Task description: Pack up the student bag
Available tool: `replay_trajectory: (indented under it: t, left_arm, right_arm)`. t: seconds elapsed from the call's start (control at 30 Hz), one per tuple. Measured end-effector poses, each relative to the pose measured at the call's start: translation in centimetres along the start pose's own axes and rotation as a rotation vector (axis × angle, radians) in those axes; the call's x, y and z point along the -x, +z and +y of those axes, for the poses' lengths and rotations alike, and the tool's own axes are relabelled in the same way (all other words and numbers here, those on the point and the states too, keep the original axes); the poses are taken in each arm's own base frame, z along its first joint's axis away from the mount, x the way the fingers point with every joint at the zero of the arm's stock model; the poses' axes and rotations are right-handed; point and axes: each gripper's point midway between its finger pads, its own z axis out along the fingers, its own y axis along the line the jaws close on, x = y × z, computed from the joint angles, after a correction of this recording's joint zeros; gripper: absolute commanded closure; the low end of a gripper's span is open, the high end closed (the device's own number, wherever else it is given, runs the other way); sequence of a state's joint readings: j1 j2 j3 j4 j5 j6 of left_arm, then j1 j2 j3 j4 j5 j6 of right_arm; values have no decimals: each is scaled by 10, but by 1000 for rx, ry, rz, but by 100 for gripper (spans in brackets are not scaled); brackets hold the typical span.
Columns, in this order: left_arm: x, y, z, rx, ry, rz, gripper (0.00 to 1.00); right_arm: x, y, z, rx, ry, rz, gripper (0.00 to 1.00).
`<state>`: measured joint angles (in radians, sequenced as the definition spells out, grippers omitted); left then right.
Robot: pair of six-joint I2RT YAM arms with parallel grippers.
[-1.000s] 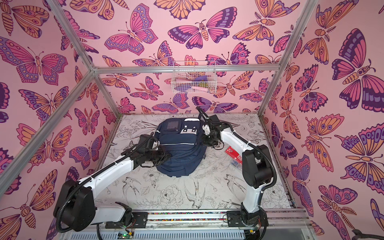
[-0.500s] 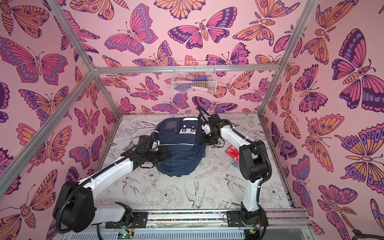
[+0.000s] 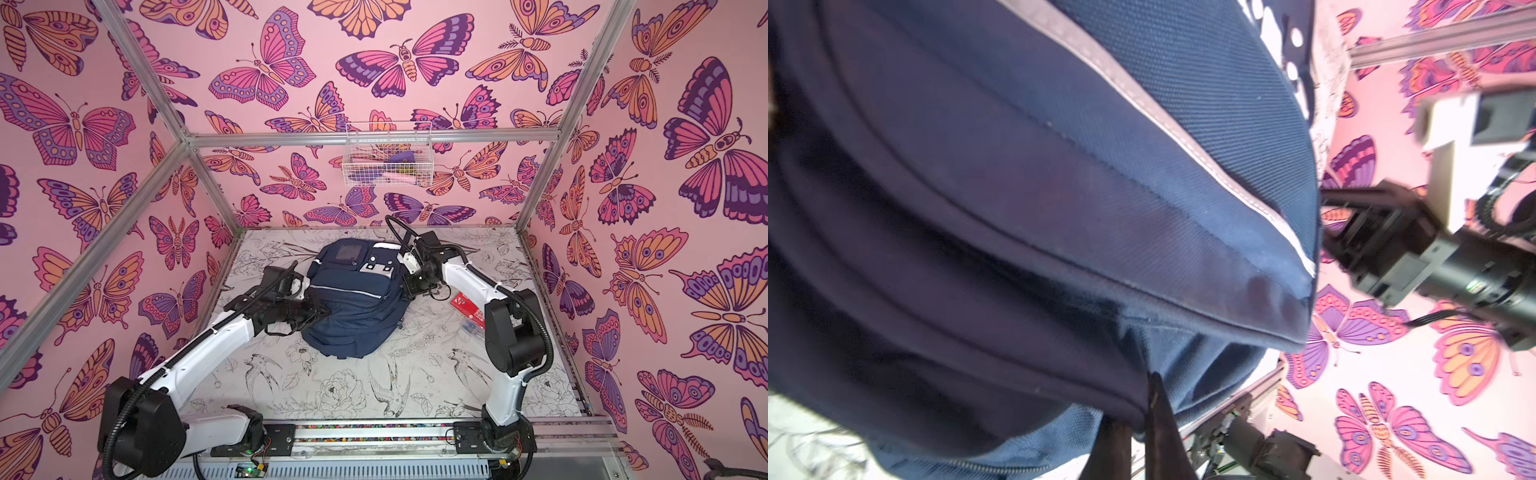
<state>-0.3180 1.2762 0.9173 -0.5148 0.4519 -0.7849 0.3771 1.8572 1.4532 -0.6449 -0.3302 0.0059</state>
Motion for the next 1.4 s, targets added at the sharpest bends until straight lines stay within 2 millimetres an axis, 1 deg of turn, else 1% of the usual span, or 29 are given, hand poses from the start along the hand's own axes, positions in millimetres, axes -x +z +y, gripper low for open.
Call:
replay_trajectory:
  t: [0.1, 0.23, 0.27, 0.33, 0.37, 0.4, 0.43, 0.47, 0.5, 0.57, 0.6, 0.63, 0.7, 0.77, 0.8, 0.87, 0.9, 0.97, 1.03, 1.13, 1.23, 1.3, 1.4]
  left_arm:
    - [0, 0, 2, 7, 3, 0, 100]
    - [-1, 1, 3, 2, -12, 2, 100]
    - [-2, 3, 3, -1, -19, 3, 100]
    - [-6, 8, 5, -11, -49, 8, 100]
    - [-8, 10, 5, -15, -64, 9, 100]
    - [-11, 14, 6, -23, -84, 13, 100]
    - [-14, 17, 6, -30, -100, 15, 100]
    - [-16, 20, 6, -37, -110, 17, 100]
    - [-18, 22, 4, -46, -117, 20, 93]
    - [-23, 25, -6, -72, -106, 26, 68]
    - [-26, 26, -14, -93, -91, 35, 58]
    - [-29, 26, -23, -116, -71, 43, 42]
    - [-34, 24, -40, -156, -37, 59, 21]
    - [-32, 18, -52, -177, 0, 54, 11]
    - [-30, 14, -56, -180, 16, 46, 9]
    - [-26, 3, -61, -175, 48, 24, 5]
    - [-24, -3, -64, -171, 67, 11, 0]
    - [-15, -12, -68, -165, 91, -17, 0]
    - [-6, -16, -67, -154, 97, -36, 0]
    - [0, -7, -60, -114, 111, -13, 0]
    - [-8, 7, -59, -84, 208, 44, 3]
    - [-22, 12, -66, -79, 355, 69, 4]
    - [-41, 14, -79, -78, 597, 73, 3]
  right_arm:
    - [3, 3, -1, -4, -1, 16, 100]
    - [1, 5, -1, -3, 2, 37, 100]
    - [1, 5, -1, -6, 1, 38, 96]
    - [0, 6, -1, -20, 3, 40, 74]
    - [0, 6, -6, -46, 12, 38, 67]
    - [0, 4, -13, -76, 29, 31, 56]
    - [-1, 2, -20, -110, 49, 24, 50]
    - [-2, -2, -26, -135, 67, 15, 49]
    - [-1, -7, -31, -163, 87, 2, 47]
    - [-2, -23, -37, -215, 128, -31, 45]
    - [-2, -33, -36, -234, 146, -55, 43]
    - [-1, -44, -32, -247, 162, -83, 43]
    - [0, -63, -24, -253, 191, -137, 42]
    - [-2, -76, -15, -243, 219, -182, 42]
    - [-4, -81, -11, -236, 237, -199, 42]
    - [-11, -84, -5, -213, 274, -217, 42]
    - [-15, -84, -3, -196, 299, -219, 43]
    - [-20, -80, 3, -155, 346, -208, 43]
    - [-21, -75, 12, -91, 384, -201, 43]
    - [-17, -71, 27, 14, 433, -205, 43]
    - [-10, -73, 37, 77, 469, -214, 44]
    - [-7, -73, 39, 90, 485, -212, 44]
    - [-5, -72, 39, 100, 507, -202, 46]
